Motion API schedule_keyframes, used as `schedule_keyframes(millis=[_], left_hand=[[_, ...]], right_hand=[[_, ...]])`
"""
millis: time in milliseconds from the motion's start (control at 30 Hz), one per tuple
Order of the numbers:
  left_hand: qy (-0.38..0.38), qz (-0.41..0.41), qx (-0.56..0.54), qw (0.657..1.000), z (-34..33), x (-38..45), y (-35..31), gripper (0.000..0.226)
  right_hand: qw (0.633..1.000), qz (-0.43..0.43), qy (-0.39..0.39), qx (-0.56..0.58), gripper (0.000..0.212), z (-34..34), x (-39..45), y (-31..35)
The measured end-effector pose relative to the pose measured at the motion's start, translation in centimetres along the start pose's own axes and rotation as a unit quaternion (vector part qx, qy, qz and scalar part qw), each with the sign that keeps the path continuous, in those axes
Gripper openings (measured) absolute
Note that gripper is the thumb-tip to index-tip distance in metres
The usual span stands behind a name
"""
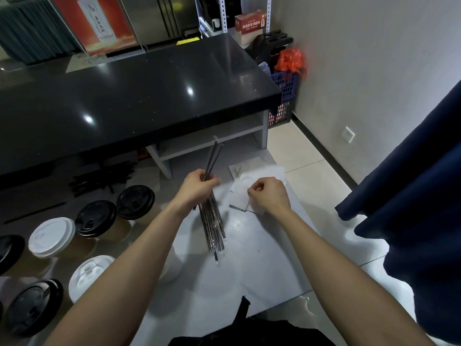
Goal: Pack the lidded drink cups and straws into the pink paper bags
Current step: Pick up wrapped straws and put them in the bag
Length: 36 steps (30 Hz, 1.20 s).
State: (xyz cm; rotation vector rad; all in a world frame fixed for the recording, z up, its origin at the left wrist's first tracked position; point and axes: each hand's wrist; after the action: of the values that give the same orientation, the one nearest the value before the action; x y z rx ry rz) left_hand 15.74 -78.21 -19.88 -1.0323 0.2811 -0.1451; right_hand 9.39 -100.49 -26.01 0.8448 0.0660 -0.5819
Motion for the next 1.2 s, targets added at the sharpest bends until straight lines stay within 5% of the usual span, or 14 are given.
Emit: schedule_keyframes(millis=[100, 267, 567, 833, 1100, 1200], left_hand=[[0.025, -0.005, 0.014, 1.000, -1.1, 0.5, 0.0, 0.013], [0.075, 0.057, -0.020, 0.995, -3.1, 0.7, -1.0, 0.028], [0.092, 0.086, -0.140, 0.982, -2.3, 0.4, -1.3, 0.018], [0.035, 0.058, -0.106, 0.992, 3.3, 0.1, 1.1, 0.020], [0.009, 0.027, -0.115, 0.993, 3.8, 0.7, 1.4, 0.020], [0.016, 0.016, -0.112, 0.993, 3.6, 0.8, 1.2, 0.017]], right_hand=[[0.995, 0.023, 0.026, 0.099, 0.010, 0.7, -0.2, -0.1], [0.967, 0.033, 0.115, 0.227, 0.009, 1.2, -0.9, 0.1], [0.932, -0.014, 0.136, 0.336, 0.018, 1.8, -0.8, -0.4], [0.990, 0.003, -0.071, 0.125, 0.007, 2.8, 2.4, -0.4], [0.988, 0.093, 0.024, -0.118, 0.036, 1.7, 2.7, 0.1], [0.992, 0.080, -0.027, -0.093, 0.034, 1.4, 2.3, 0.0]])
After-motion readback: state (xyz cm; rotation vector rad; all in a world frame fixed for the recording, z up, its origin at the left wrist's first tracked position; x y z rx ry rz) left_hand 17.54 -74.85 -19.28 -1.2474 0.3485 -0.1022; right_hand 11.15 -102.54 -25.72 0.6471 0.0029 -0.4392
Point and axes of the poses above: each hand's wrist, its own x-axis towards the middle knuckle, its own z-axis out of the back of the hand, y = z × x, and after that the axes turned 10 degrees about -z, right-handed
